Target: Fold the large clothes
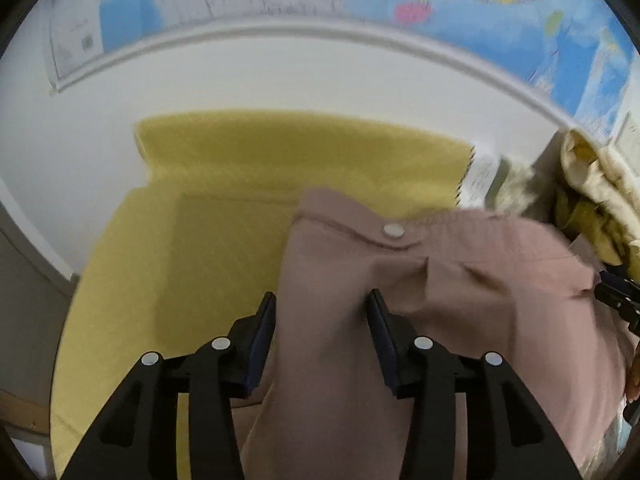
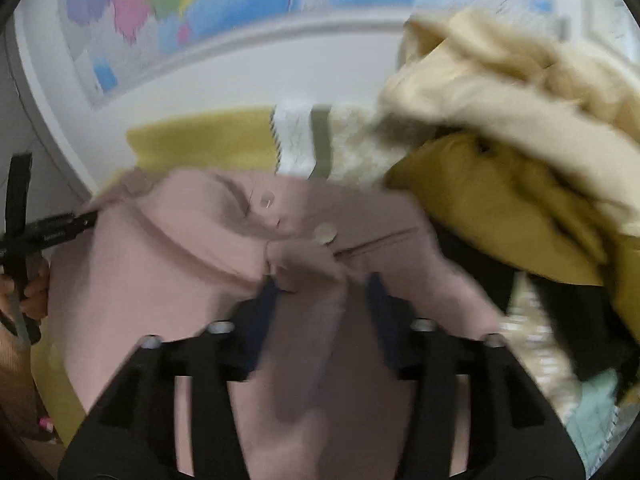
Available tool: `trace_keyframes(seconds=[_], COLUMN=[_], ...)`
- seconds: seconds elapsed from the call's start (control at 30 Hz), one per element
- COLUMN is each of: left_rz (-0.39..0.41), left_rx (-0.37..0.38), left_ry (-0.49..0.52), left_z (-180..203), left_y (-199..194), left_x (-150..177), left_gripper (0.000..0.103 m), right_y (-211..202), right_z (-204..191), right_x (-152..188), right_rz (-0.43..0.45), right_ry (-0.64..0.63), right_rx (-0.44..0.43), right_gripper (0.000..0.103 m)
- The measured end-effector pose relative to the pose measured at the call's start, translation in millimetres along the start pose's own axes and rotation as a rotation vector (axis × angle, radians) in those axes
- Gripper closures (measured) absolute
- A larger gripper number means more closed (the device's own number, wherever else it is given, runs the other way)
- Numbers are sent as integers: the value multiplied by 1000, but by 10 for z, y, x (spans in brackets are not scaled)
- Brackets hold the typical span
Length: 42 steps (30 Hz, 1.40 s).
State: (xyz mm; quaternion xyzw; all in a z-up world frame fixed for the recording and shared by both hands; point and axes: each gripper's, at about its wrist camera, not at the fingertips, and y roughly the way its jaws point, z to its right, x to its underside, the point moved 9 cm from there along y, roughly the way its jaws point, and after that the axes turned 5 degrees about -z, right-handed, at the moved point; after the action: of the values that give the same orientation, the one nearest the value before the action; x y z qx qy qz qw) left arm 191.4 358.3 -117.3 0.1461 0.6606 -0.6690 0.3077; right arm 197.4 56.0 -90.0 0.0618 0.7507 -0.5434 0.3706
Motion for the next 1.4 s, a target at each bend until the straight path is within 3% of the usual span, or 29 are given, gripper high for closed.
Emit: trace_keyframes(seconds=[0.03, 0.07, 0.1, 0.17, 0.23, 0.27, 0.33, 0.37, 0.4, 0.5, 0.57, 0.6, 0.77, 0.87, 0.93, 0.97, 1.0, 1.07, 1.17, 1.4], left_rz=[27, 46, 60, 64, 49, 27, -8, -19, -25, -17, -16, -19, -10, 2, 29, 36, 41, 40, 28, -79], left_rx=[-2, -12, -20, -26, -46, -56, -52, -36, -28, -23, -17, -17, -67, -69, -68, -66, -61, -24, 40, 295], left_ry=[4, 5, 12, 45, 53, 54, 35, 25, 15, 10, 17, 18, 2, -18, -21, -24, -34, -65, -92, -128], left_z=[-27, -53, -74, -50, -86, -77, -126, -147, -190, -228, -217, -211, -239, -279, -329, -354, -395, -474, -512, -287], left_y=[-105, -177, -229, -287, -254, -178, -84, -50, -39, -42, -30, -5, 76, -9, -157, -216, -284, -431, -578, -710], left_x=[1, 8, 15, 108, 175, 207, 267, 294, 317, 357, 380, 387, 364, 394, 430, 448, 483, 620, 857, 1622], left_gripper=[41, 38, 38, 33, 33, 33, 33, 33, 33, 33, 31, 31, 31, 32, 31, 30, 29, 29, 28, 28], right_y=[-129, -239, -290, -241, -29, 118, 343, 390, 407, 20, -388, -388, 308, 420, 311, 217, 110, -185, -570, -926], right_z=[46, 108, 180, 353, 478, 493, 508, 498, 484, 521, 693, 768, 764, 712, 693, 696, 707, 712, 814, 884], right_x=[-8, -11, -17, -44, -52, -49, -47, -33, -51, -308, -475, -490, -236, -136, -99, -84, -79, 5, 261, 1291], right_rz=[26, 47, 55, 40, -21, -55, -106, -123, -124, 37, 208, 208, -50, -97, -89, -72, -44, 4, 19, -57], right_ry=[6, 17, 25, 51, 96, 100, 72, 70, 79, 139, 209, 237, 246, 234, 243, 249, 254, 241, 272, 479], right_rx=[-1, -2, 16, 73, 74, 65, 91, 73, 56, -25, -56, -60, -47, -35, -43, -52, -50, -62, -124, -338], right_gripper=[50, 46, 40, 40, 37, 40, 61, 92, 99, 101, 101, 101, 100, 95, 68, 35, 20, 22, 16, 11])
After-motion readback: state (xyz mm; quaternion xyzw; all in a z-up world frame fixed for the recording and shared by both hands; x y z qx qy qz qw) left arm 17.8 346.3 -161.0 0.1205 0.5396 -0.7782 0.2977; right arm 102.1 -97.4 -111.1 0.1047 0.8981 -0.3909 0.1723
